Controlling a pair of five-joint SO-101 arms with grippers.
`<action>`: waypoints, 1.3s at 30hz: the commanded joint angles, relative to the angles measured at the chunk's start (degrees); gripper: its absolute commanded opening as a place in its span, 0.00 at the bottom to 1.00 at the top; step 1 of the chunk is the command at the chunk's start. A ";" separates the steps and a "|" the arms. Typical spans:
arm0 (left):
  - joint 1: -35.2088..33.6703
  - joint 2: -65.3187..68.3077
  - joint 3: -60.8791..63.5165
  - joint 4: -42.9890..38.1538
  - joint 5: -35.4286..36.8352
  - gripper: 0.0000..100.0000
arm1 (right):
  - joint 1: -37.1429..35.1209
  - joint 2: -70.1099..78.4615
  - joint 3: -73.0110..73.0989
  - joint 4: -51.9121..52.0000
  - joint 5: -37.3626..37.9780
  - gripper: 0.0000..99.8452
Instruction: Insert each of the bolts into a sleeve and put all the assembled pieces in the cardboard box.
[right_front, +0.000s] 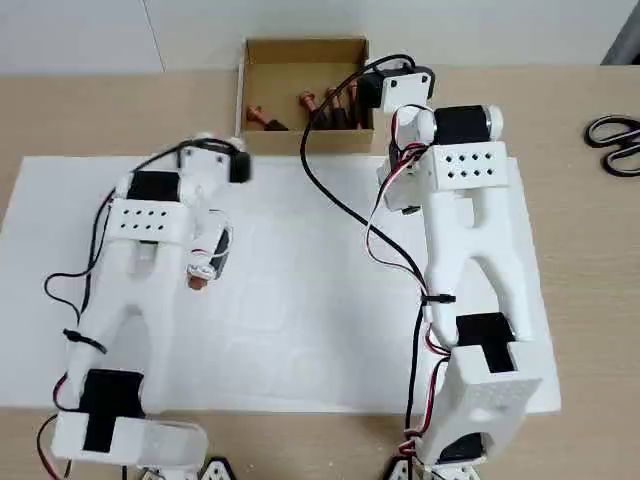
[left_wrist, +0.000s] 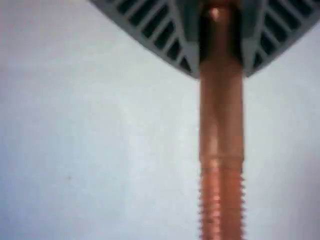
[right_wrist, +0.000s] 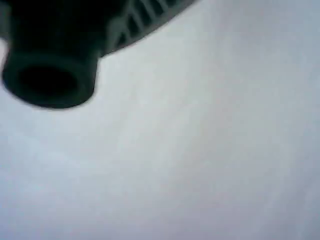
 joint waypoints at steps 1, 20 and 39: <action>-0.26 -2.81 -2.51 -6.51 -10.81 0.01 | 0.75 -4.18 -2.55 0.75 0.35 0.00; 2.46 7.47 -4.35 -19.96 -20.75 0.06 | 0.75 -4.18 -2.55 0.75 0.35 0.00; 1.05 0.79 -16.22 -8.53 12.66 0.11 | 0.75 -4.18 -2.73 0.57 0.53 0.00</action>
